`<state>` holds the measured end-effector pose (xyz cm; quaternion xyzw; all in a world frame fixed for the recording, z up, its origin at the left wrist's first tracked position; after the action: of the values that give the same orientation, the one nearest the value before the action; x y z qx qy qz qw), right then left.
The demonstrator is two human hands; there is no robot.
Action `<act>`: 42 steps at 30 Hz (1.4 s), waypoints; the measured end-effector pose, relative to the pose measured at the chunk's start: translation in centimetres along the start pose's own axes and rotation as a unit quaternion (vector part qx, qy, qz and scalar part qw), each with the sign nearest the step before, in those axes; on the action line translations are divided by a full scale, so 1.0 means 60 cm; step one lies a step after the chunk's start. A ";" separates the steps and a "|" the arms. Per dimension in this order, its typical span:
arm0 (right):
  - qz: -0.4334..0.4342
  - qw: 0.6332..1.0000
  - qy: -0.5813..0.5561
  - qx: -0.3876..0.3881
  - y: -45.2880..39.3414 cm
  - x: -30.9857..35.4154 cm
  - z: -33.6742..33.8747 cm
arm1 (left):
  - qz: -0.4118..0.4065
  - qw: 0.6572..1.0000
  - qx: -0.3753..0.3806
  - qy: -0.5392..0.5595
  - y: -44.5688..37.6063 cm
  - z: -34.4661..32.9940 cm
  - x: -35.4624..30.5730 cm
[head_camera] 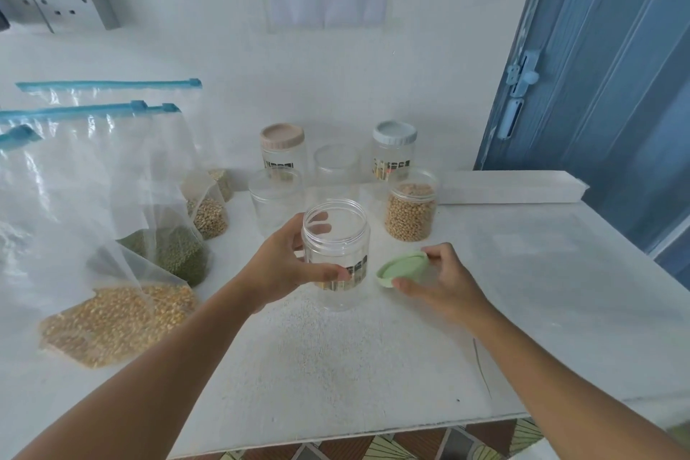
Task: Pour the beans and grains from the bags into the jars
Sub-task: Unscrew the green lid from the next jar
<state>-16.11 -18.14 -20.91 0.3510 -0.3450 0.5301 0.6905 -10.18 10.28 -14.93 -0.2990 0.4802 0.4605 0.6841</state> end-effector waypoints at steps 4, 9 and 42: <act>0.033 0.985 0.167 -0.009 0.008 -0.010 -0.002 | 0.005 1.000 -0.004 -0.005 0.000 0.000 -0.001; 0.054 0.970 0.231 -0.045 0.019 0.005 -0.004 | 0.014 1.000 -0.002 -0.009 0.001 -0.001 -0.002; 0.405 0.855 0.274 0.171 0.115 0.470 -0.261 | 0.138 0.842 -0.268 -0.447 0.404 0.247 -0.030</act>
<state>-15.58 10.34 -4.22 0.1334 -0.1574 0.8885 0.4099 -26.95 31.92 -7.10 -0.1636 0.0164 0.7444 0.6472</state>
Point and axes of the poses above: each hand's wrist, its own y-axis away from the middle knuckle, its own z-axis out of the back of the hand, x = y × z, the point moved 2 cm from there along -y, towards the middle knuckle
